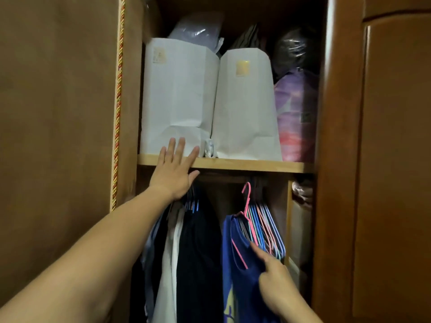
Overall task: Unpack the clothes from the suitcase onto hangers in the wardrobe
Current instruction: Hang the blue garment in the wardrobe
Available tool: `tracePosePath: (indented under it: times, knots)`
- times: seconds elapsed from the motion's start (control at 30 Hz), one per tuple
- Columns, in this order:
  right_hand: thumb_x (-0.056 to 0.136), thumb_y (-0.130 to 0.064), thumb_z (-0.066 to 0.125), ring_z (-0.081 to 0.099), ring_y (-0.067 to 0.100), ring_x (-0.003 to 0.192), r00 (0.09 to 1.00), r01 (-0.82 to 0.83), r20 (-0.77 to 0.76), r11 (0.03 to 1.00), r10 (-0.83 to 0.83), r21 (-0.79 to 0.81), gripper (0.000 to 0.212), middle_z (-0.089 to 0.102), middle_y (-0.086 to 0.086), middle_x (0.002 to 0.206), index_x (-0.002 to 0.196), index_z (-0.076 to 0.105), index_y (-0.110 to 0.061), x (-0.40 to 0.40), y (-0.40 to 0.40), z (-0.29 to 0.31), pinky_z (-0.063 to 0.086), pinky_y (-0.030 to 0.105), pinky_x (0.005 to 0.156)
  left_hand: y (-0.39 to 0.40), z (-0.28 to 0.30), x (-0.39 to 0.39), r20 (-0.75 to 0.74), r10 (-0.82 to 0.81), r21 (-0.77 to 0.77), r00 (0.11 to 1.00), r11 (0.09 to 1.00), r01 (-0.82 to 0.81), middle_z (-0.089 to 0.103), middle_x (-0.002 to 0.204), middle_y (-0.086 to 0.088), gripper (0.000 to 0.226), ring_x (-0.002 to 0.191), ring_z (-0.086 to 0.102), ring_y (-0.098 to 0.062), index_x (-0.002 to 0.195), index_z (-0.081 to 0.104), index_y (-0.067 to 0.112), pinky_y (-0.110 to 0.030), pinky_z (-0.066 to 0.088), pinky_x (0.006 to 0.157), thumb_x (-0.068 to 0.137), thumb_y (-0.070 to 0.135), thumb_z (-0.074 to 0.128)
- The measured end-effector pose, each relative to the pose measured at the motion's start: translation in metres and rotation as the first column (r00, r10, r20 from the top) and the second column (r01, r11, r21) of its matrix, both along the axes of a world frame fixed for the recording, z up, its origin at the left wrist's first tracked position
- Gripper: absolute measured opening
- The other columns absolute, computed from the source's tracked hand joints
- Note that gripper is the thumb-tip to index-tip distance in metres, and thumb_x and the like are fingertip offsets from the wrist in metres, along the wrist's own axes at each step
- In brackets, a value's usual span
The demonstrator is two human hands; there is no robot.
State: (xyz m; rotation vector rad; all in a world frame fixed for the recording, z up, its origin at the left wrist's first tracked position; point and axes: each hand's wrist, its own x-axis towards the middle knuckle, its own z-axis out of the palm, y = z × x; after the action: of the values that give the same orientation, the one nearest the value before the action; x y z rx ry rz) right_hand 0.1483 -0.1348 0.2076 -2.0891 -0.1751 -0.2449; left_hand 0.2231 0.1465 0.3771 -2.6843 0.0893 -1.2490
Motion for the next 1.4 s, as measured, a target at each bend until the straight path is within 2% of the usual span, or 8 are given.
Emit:
tracePosePath:
  times: [0.27, 0.5, 0.73, 1.0, 1.1, 1.2, 1.3, 1.4]
  knots:
    - [0.086, 0.01, 0.04, 0.064, 0.024, 0.101, 0.997, 0.043, 0.072, 0.999, -0.042, -0.008, 0.072, 0.063, 0.008, 0.132, 0.148, 0.045, -0.027, 0.12, 0.029, 0.039, 0.054, 0.03, 0.083, 0.007, -0.006, 0.021, -0.002, -0.015, 0.021, 1.0, 1.0, 0.015, -0.036, 0.161, -0.006, 0.08, 0.143, -0.042, -0.033, 0.155, -0.026, 0.034, -0.056, -0.016, 0.121, 0.093, 0.077, 0.003]
    - [0.087, 0.003, 0.041, 0.055, 0.029, 0.129, 0.999, -0.03, 0.018, 0.977, 0.034, -0.21, 0.07, 0.053, 0.015, 0.145, 0.152, 0.04, -0.023, 0.181, 0.065, 0.034, 0.041, 0.027, 0.106, 0.007, -0.001, 0.02, -0.065, -0.022, 0.0, 0.998, 1.0, 0.022, -0.041, 0.158, -0.004, 0.081, 0.14, -0.047, -0.031, 0.152, -0.03, 0.037, -0.055, -0.02, 0.12, 0.09, 0.079, 0.0]
    - [0.087, 0.008, 0.049, 0.056, 0.024, 0.124, 0.992, -0.001, 0.124, 0.997, -0.008, 0.075, 0.076, 0.056, 0.0, 0.132, 0.152, 0.033, -0.026, 0.139, 0.067, -0.029, 0.037, 0.024, 0.1, 0.009, -0.003, 0.026, -0.02, -0.053, -0.006, 0.998, 0.999, 0.052, -0.036, 0.162, -0.004, 0.083, 0.142, -0.043, -0.032, 0.154, -0.025, 0.037, -0.053, -0.022, 0.118, 0.089, 0.08, 0.004]
    - [0.092, -0.009, 0.054, 0.051, 0.03, 0.126, 0.948, -0.299, 0.046, 0.93, 0.315, -0.215, 0.075, 0.053, 0.01, 0.139, 0.158, 0.022, -0.025, 0.144, 0.155, -0.011, 0.042, 0.031, 0.103, 0.009, -0.003, 0.027, -0.031, -0.073, -0.01, 0.997, 0.997, 0.073, -0.036, 0.162, -0.004, 0.087, 0.143, -0.042, -0.033, 0.155, -0.022, 0.037, -0.055, -0.021, 0.119, 0.09, 0.082, 0.012]
    - [0.095, -0.016, 0.054, 0.044, 0.016, 0.136, 0.879, -0.476, -0.038, 0.865, 0.476, -0.159, 0.08, 0.044, -0.007, 0.15, 0.158, 0.009, -0.036, 0.135, 0.139, -0.021, 0.037, 0.028, 0.111, 0.009, -0.003, 0.025, -0.035, -0.071, -0.008, 0.997, 0.997, 0.071, -0.036, 0.161, -0.005, 0.087, 0.143, -0.042, -0.033, 0.156, -0.022, 0.036, -0.056, -0.019, 0.119, 0.09, 0.081, 0.013]
    - [0.091, -0.02, 0.063, 0.033, 0.002, 0.142, 0.836, -0.545, -0.04, 0.823, 0.547, -0.161, 0.076, 0.034, -0.018, 0.154, 0.155, 0.028, -0.04, 0.126, 0.092, -0.031, 0.026, 0.025, 0.119, 0.008, -0.004, 0.027, -0.004, -0.05, 0.004, 0.999, 0.999, 0.05, -0.035, 0.162, -0.007, 0.088, 0.144, -0.04, -0.035, 0.156, -0.022, 0.034, -0.057, -0.018, 0.12, 0.091, 0.08, 0.014]
    - [0.092, -0.014, 0.062, 0.045, 0.01, 0.128, 0.924, -0.078, 0.303, 0.889, 0.235, -0.452, 0.043, 0.053, -0.009, 0.134, 0.134, 0.059, -0.025, 0.129, 0.046, -0.034, 0.034, 0.022, 0.111, 0.003, -0.006, 0.028, 0.022, -0.019, -0.011, 1.0, 1.0, 0.019, -0.035, 0.162, -0.01, 0.09, 0.145, -0.038, -0.037, 0.156, -0.023, 0.032, -0.059, -0.015, 0.12, 0.09, 0.081, 0.014]
    - [0.073, -0.012, 0.078, 0.05, 0.027, 0.099, 0.785, 0.513, 0.619, 0.603, -0.041, -0.611, 0.035, 0.057, 0.007, 0.104, 0.107, 0.068, -0.013, 0.133, 0.016, -0.024, 0.046, 0.04, 0.083, -0.002, -0.008, 0.028, 0.033, 0.01, -0.03, 0.999, 1.0, -0.009, -0.034, 0.161, -0.012, 0.092, 0.145, -0.037, -0.039, 0.156, -0.024, 0.03, -0.06, -0.014, 0.12, 0.089, 0.082, 0.014]
